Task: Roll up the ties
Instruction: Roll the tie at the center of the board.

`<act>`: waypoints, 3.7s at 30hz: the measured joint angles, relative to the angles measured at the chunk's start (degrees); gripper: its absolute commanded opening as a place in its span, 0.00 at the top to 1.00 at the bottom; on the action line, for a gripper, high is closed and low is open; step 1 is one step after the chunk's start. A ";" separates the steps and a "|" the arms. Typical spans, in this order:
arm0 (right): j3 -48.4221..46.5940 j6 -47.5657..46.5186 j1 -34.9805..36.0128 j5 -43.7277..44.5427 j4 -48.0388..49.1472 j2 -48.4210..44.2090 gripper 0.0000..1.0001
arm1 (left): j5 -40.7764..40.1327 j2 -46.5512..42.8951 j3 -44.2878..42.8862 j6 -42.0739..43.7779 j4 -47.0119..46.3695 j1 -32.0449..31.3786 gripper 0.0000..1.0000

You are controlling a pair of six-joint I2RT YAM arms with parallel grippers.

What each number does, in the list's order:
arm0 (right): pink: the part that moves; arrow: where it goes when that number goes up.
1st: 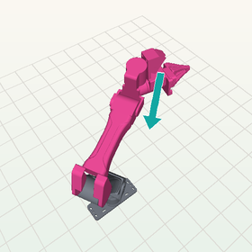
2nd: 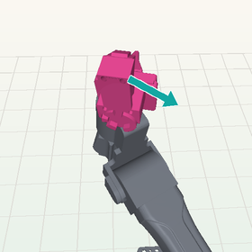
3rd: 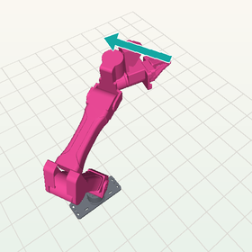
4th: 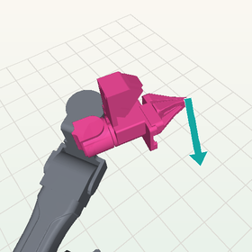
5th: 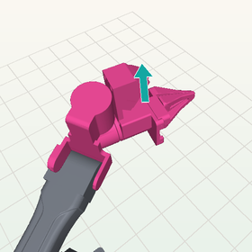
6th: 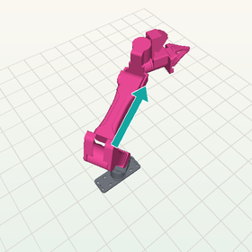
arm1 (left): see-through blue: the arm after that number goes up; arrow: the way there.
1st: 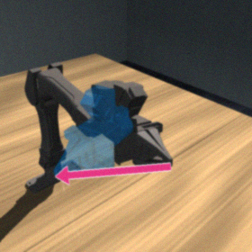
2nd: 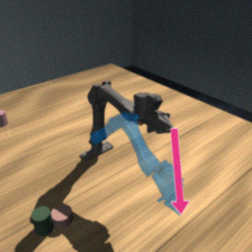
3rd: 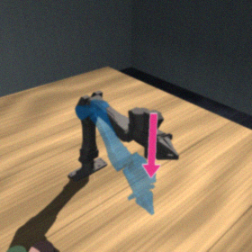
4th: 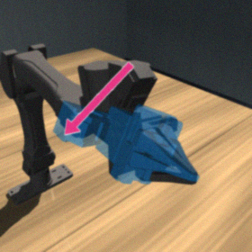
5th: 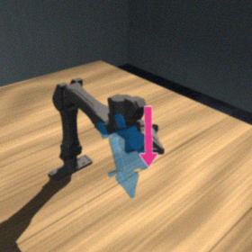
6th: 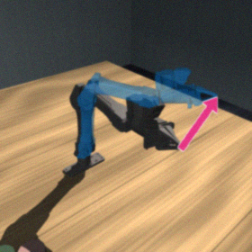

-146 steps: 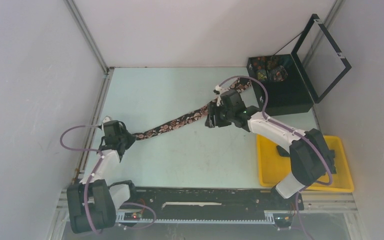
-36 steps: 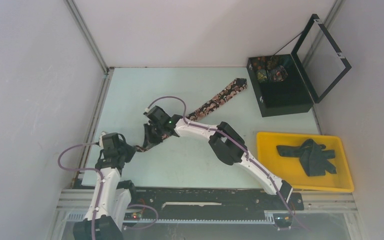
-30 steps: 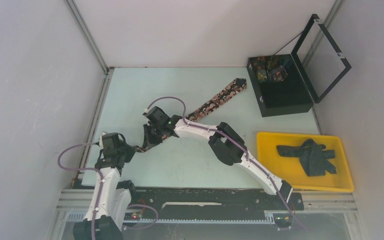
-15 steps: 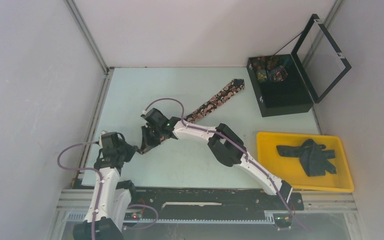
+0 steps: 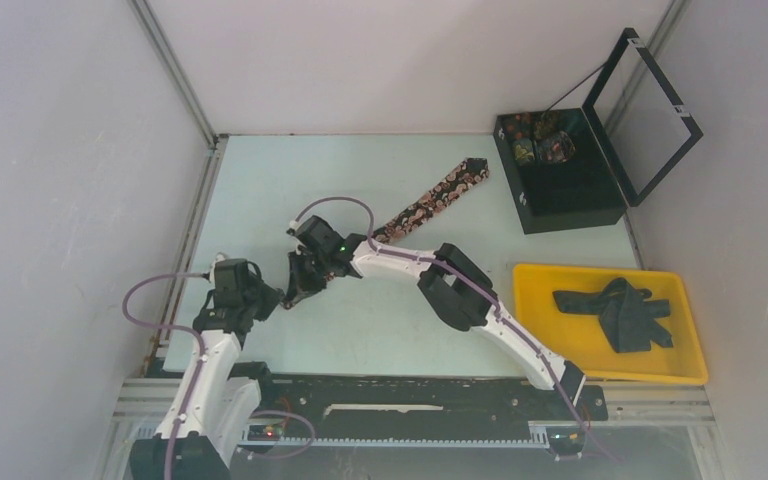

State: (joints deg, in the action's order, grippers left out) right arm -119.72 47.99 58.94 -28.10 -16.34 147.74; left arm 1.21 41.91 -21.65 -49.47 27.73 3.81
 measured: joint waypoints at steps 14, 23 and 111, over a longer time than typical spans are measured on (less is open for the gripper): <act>3.72 -2.16 -1.51 1.57 -0.92 -3.23 1.00 | -1.07 0.83 -0.87 0.00 -0.13 -0.66 1.00; 3.72 -2.08 0.48 3.02 -2.14 -3.23 1.00 | -2.56 0.07 -1.64 0.02 0.46 -0.70 1.00; 6.58 -6.40 -0.07 3.87 -4.11 -5.55 1.00 | -2.89 6.32 -2.43 0.85 -3.54 -6.99 1.00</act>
State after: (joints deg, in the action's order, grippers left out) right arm -113.14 41.58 58.87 -24.23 -20.45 142.19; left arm -1.67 48.23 -24.08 -48.62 24.18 -3.18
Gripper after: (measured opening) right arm 0.007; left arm 0.008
